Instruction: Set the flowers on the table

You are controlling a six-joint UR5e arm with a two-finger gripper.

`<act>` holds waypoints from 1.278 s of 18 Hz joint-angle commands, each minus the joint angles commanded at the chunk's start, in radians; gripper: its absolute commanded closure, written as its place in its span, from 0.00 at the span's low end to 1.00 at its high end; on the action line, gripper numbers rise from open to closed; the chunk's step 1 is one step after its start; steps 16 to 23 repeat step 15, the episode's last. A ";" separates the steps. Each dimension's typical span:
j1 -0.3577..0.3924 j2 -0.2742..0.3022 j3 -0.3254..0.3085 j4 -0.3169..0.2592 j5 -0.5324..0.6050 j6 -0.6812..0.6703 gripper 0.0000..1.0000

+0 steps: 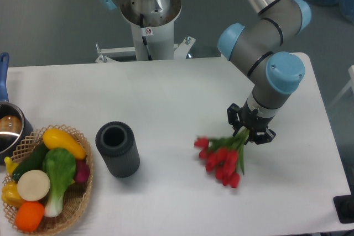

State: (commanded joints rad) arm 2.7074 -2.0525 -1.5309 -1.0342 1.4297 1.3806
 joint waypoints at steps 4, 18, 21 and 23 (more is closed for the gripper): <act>0.058 0.008 0.012 0.059 0.012 0.003 0.00; 0.175 -0.020 0.080 0.062 0.041 0.204 0.00; 0.175 -0.020 0.080 0.062 0.041 0.204 0.00; 0.175 -0.020 0.080 0.062 0.041 0.204 0.00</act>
